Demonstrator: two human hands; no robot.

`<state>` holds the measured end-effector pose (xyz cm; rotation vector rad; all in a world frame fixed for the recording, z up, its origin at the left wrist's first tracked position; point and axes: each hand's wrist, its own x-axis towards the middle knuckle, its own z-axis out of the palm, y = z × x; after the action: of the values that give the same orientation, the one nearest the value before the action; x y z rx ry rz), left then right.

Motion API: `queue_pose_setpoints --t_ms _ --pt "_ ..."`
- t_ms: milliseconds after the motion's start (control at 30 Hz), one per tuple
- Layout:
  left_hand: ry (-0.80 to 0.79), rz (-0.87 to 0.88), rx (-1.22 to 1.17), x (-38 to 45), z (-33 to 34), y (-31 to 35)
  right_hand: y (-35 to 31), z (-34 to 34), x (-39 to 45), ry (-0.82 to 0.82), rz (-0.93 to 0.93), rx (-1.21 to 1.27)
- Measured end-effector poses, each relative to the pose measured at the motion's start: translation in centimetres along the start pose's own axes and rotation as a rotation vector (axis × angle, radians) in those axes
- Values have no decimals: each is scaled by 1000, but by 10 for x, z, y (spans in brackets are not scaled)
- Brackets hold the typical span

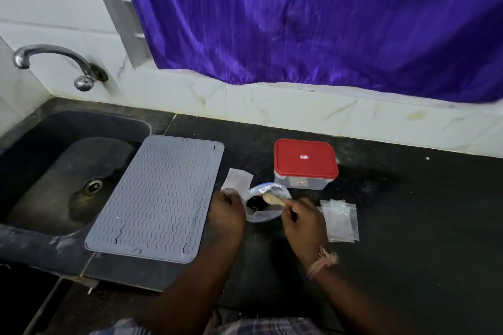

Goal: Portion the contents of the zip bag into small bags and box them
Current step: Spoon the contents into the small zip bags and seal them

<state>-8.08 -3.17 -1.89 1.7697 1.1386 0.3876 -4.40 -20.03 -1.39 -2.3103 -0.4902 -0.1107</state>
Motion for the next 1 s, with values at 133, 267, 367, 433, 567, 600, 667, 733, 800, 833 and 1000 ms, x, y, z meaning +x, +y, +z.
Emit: queue_pose_setpoints --t_ms 133,267,367,433,567,600,667,733,800,833,1000 --pt "-78 -87 -60 5 4 2 -11 12 25 -162 -36 -203" --pt "-174 -106 88 37 37 -34 -14 24 32 -220 -28 -263" --pt "-200 -94 173 40 32 -19 -10 25 36 -209 15 -216" --pt "-236 -115 119 40 31 -11 -7 28 39 -223 46 -179" --pt "-232 -114 62 43 36 -6 0 33 50 -284 168 -63" --pt "-184 -82 40 42 38 -4 3 35 53 -304 194 -41" --pt "-125 -116 16 39 39 5 5 38 56 -326 309 20" --pt "-128 -245 -5 40 43 10 7 43 58 -336 481 89" --pt "-177 -325 4 42 47 11 11 46 59 -354 676 200" --pt "-212 -327 27 44 50 11 12 46 61 -354 768 263" --pt "-157 -180 -115 47 48 14 19 40 68 -274 825 409"
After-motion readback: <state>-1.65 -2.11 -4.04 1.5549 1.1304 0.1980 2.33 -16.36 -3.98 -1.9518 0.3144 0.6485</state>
